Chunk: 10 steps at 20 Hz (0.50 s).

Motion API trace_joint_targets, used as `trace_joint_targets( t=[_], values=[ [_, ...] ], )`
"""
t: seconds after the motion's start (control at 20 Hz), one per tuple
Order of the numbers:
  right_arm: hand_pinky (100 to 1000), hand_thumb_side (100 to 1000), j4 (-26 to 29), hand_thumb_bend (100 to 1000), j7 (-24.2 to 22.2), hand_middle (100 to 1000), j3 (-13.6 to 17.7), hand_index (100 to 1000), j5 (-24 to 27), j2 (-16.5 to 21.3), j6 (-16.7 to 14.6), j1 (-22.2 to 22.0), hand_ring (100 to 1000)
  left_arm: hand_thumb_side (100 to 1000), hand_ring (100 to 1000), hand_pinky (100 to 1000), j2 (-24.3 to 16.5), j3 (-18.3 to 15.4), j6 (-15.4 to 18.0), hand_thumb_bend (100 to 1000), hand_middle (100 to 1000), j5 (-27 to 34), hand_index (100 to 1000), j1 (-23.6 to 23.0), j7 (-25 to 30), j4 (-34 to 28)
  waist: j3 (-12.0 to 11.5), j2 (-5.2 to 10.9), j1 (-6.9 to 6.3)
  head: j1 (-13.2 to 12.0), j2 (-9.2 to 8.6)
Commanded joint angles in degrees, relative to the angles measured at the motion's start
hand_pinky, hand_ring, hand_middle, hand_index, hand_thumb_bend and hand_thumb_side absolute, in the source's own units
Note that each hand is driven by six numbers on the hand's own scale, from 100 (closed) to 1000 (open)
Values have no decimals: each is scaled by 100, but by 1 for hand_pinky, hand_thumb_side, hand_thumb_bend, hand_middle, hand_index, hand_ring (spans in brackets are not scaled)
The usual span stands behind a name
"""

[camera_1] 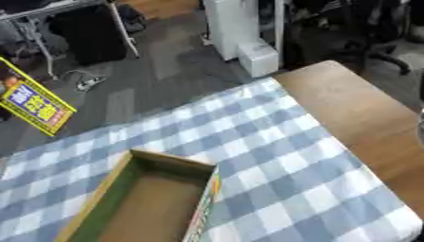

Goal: Pick up objects on the table and place them in the box.

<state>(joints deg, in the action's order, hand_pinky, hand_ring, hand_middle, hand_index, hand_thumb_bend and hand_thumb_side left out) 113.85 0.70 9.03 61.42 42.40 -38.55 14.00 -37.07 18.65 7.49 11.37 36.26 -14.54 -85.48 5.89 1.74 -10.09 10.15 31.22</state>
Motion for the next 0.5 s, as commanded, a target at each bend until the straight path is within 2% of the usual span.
trace_joint_targets(
  t=[0.05,0.2,0.5],
  values=[
    [432,1000,74,100,-1,368,35,454,5,188,-26,50,360,842,100,100,-282,118,-154,100,100,223,268,58,188,-533,-2,50,72,129,-50],
    [432,1000,74,100,37,368,40,454,37,178,-60,63,360,842,100,100,-327,277,-275,100,100,310,268,62,367,-886,14,40,80,322,-192],
    [433,1000,74,100,88,368,51,454,52,170,-2,121,360,837,100,100,-372,643,-472,100,100,366,269,37,727,-1310,60,37,81,491,-498]
  ],
)
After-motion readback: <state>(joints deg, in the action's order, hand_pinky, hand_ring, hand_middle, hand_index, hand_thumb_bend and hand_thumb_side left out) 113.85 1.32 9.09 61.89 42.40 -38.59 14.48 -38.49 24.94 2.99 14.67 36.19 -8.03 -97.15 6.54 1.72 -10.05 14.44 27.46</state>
